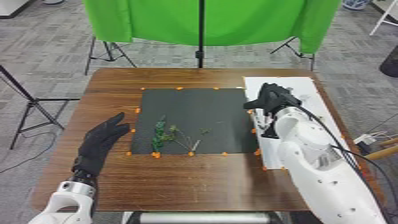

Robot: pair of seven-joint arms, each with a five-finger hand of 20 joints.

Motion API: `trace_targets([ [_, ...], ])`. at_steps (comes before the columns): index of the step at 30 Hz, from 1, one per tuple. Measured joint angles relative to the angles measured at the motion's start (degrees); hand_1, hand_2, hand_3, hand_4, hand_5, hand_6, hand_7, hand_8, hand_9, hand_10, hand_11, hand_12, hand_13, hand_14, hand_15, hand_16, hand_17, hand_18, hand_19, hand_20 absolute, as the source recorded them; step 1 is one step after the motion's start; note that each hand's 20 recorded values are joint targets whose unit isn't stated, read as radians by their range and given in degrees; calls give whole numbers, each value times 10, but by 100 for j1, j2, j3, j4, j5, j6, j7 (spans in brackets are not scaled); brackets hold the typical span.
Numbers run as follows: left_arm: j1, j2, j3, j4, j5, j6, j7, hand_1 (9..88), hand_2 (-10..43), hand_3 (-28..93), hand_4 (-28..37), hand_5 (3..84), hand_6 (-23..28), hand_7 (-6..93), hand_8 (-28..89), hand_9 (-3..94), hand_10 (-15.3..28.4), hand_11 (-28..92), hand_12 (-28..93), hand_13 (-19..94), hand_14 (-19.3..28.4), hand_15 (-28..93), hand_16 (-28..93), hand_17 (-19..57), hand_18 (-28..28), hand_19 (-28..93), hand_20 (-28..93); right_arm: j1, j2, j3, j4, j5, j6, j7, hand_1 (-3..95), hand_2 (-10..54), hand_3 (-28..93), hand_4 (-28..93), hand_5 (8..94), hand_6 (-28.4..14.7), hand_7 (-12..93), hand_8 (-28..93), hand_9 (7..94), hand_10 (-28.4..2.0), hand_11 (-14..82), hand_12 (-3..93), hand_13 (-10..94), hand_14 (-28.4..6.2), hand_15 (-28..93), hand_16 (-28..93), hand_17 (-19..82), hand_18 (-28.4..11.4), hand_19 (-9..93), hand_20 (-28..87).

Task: Arrange flowers

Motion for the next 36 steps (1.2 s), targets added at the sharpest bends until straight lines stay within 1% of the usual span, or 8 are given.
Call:
trace_targets([
  [10, 41, 0, -5, -25, 0, 1, -5, 197, -33, 659, -244, 430, 25, 45, -47, 444, 126, 123, 154, 334, 156, 93, 57, 37, 136, 36, 210, -3, 26, 54, 347, -295, -175, 156, 281, -95, 588, -113, 750, -54, 135, -58, 883, -137, 375, 267, 920, -34, 581, 314, 667, -108, 932, 557],
  [19, 51, 2, -11, -29, -1, -1, -21, 197, -34, 660, -244, 431, 25, 46, -47, 444, 126, 122, 153, 334, 156, 93, 57, 37, 135, 35, 210, -137, -2, 58, 414, -436, -231, 168, 280, -95, 585, -111, 761, -54, 139, -59, 885, -139, 376, 267, 922, -36, 580, 319, 668, -109, 932, 560],
  [24, 50, 3, -14, -29, -4, -2, -29, 196, -33, 660, -244, 431, 25, 46, -47, 443, 126, 122, 154, 334, 155, 93, 57, 37, 135, 35, 210, -152, -16, 19, 425, -479, -214, 138, 250, -95, 562, -125, 767, -55, 143, -58, 887, -140, 376, 266, 922, -36, 580, 319, 669, -108, 932, 559],
  [26, 49, 3, -14, -29, -5, -2, -32, 197, -33, 659, -245, 430, 24, 47, -47, 443, 126, 121, 154, 334, 156, 93, 57, 37, 135, 35, 210, -135, -13, -35, 454, -547, -192, 106, 288, -95, 544, -138, 775, -53, 152, -56, 888, -140, 378, 266, 924, -36, 580, 318, 670, -109, 932, 560],
  [31, 41, 1, -14, -29, -4, -3, -34, 197, -31, 657, -244, 429, 24, 47, -47, 443, 127, 122, 154, 333, 156, 93, 57, 37, 136, 35, 210, -44, -14, -223, 617, -1125, -139, -93, 396, -95, 564, -141, 794, -39, 193, -52, 897, -125, 397, 266, 935, -26, 589, 315, 685, -103, 932, 567],
  [33, 35, 0, -14, -28, -4, -3, -35, 197, -31, 657, -243, 429, 24, 47, -47, 443, 127, 122, 154, 333, 156, 93, 57, 37, 136, 35, 210, -14, -24, -289, 678, -1354, -132, -164, 424, -95, 565, -133, 798, -36, 201, 3, 900, -122, 403, 264, 936, -24, 596, 312, 691, -101, 932, 572],
  [34, 32, -1, -13, -27, -4, -3, -35, 197, -31, 657, -243, 430, 24, 47, -47, 443, 128, 122, 154, 333, 156, 93, 58, 36, 136, 35, 210, 0, -33, -311, 706, -1422, -119, -184, 473, -95, 514, -101, 803, -37, 193, 94, 901, -120, 407, 263, 937, -23, 600, 309, 695, -100, 932, 576],
  [36, 24, -8, -12, -27, -3, -3, -37, 197, -33, 659, -242, 429, 24, 47, -47, 443, 127, 122, 154, 334, 156, 93, 58, 36, 135, 34, 210, 27, -55, -325, 753, -1451, -80, -200, 715, -95, -12, 269, 818, -36, 190, 190, 908, -116, 412, 260, 937, -21, 614, 303, 703, -99, 932, 582],
])
